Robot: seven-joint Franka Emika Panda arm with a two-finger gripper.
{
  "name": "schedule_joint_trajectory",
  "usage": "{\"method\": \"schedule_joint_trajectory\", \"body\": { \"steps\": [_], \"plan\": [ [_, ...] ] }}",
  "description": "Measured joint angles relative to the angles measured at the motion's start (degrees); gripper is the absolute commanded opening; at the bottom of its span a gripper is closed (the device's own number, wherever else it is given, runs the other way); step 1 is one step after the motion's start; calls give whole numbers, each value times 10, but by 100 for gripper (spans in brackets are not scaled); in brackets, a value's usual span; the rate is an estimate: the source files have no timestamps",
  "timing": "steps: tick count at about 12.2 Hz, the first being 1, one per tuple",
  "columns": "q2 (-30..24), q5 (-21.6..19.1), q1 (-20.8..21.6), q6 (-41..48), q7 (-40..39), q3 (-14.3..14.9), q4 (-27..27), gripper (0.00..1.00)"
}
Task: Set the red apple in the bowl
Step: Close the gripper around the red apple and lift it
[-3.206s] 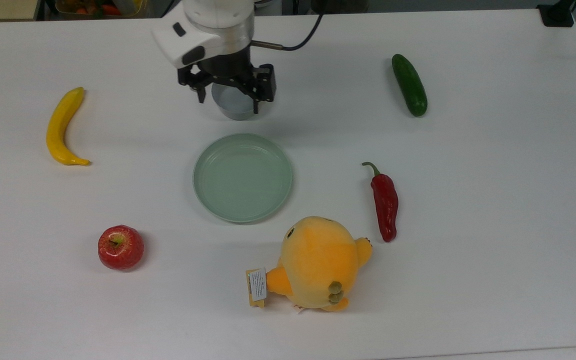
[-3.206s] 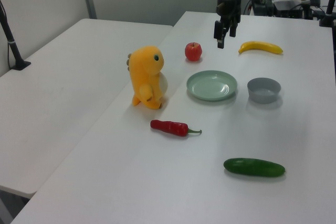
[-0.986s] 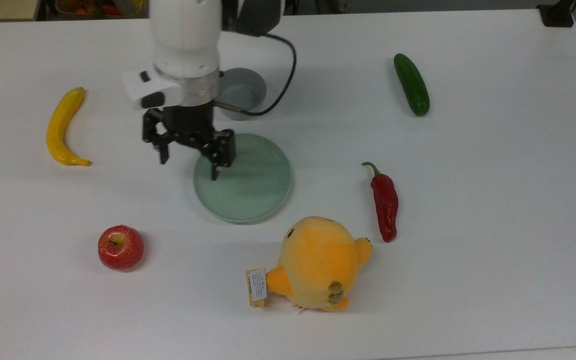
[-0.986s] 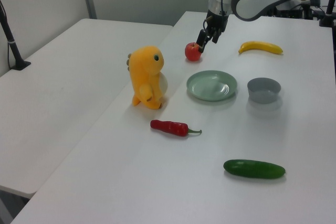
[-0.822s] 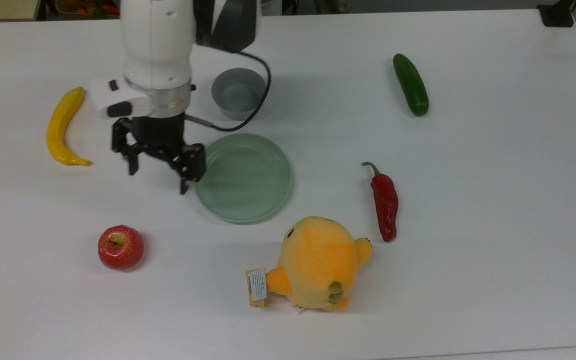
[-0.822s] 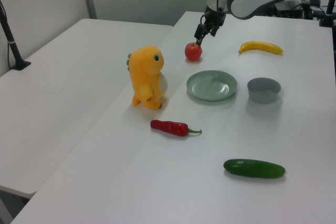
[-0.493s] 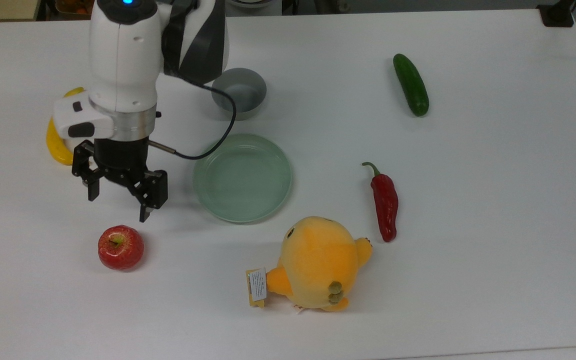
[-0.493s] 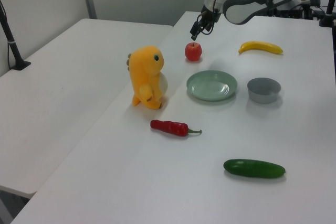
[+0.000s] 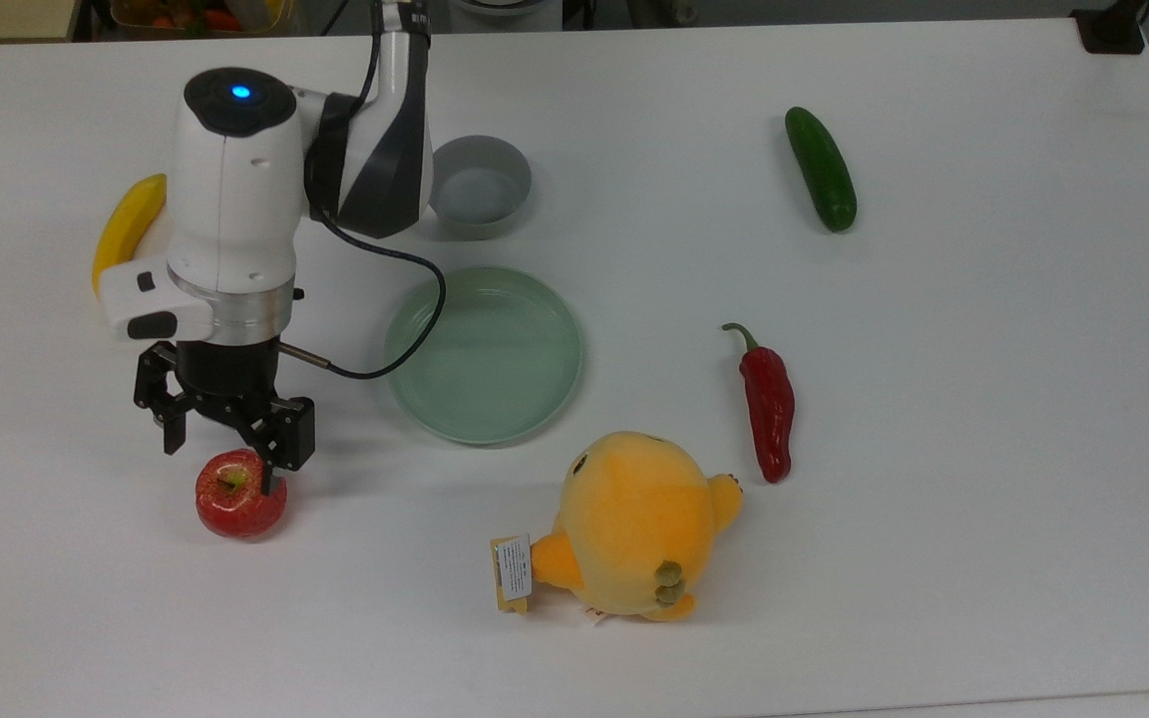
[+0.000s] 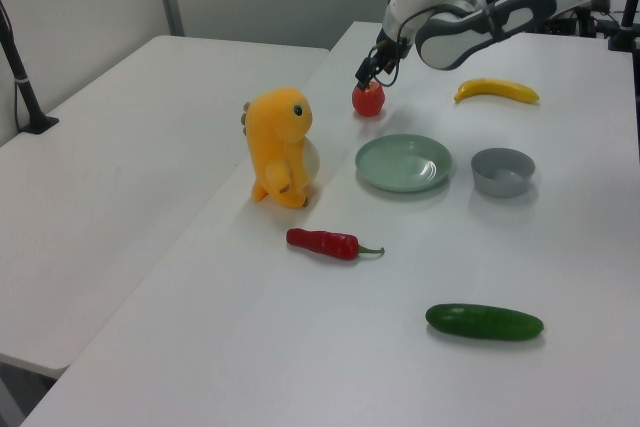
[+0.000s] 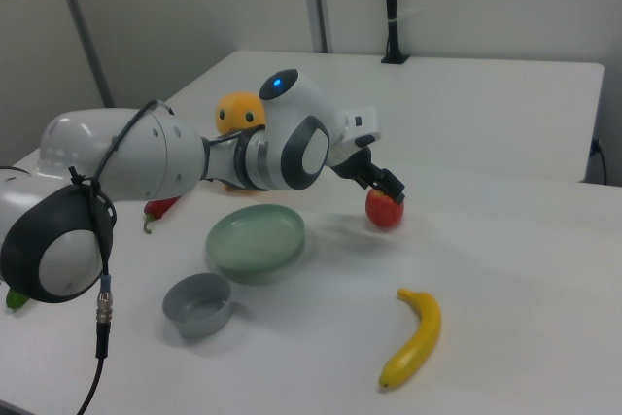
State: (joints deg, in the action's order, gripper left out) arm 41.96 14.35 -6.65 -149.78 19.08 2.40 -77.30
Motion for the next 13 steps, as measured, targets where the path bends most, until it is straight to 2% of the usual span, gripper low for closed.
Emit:
{"method": "schedule_joint_trajectory", "body": {
  "steps": [3, 4, 5, 6, 7, 13],
  "plan": [
    [11, 15, 0, -6, 0, 0, 5, 100],
    [12, 21, 0, -6, 0, 0, 5, 92],
    [17, 27, 0, -6, 0, 0, 5, 75],
    [22, 39, 0, -6, 0, 0, 5, 19],
    [27, 56, 0, -7, 0, 0, 5, 1],
    [29, 69, 2, -8, 0, 0, 8, 1]
  ]
}}
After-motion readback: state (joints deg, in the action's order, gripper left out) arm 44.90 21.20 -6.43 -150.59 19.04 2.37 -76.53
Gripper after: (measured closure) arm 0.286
